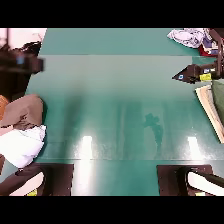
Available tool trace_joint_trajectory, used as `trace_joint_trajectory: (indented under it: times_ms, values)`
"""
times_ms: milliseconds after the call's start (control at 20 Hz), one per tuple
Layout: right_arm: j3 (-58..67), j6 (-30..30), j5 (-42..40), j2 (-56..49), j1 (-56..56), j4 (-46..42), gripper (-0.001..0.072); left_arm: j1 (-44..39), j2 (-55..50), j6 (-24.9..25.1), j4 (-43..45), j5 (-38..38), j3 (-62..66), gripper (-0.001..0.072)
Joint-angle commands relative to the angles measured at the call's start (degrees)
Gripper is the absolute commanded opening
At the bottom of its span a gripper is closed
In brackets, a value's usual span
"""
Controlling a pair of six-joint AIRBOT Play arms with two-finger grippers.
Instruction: Fold the shirts.
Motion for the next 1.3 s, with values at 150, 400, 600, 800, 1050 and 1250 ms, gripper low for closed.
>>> trace_joint_trajectory:
  times_ms: [150,400,600,800,1050,1250]
  values:
    - [-0.04,0.02,0.24,0.04,0.04,0.04,0.0016,20.11,3.87,-2.23,4.57,4.48,-21.18,0.0673]
    - [-0.04,0.02,0.70,0.04,0.04,0.07,0.0016,20.31,0.83,-2.27,5.42,16.87,-31.21,0.0672]
    - [-0.04,0.02,0.68,0.04,0.04,0.07,0.0016,20.31,-3.04,-3.98,5.51,18.16,-31.26,0.0542]
    - [0.00,0.02,0.72,0.07,0.04,0.20,0.0016,20.31,-2.86,-3.89,5.01,15.02,-27.85,0.0031]
    - [8.61,0.07,0.76,0.07,0.04,0.20,0.0016,20.11,2.32,-0.13,-7.32,6.10,-8.04,0.0029]
    - [19.74,0.07,-1.68,0.07,0.04,0.15,0.0016,14.99,11.10,-0.22,-9.29,5.73,13.09,0.0027]
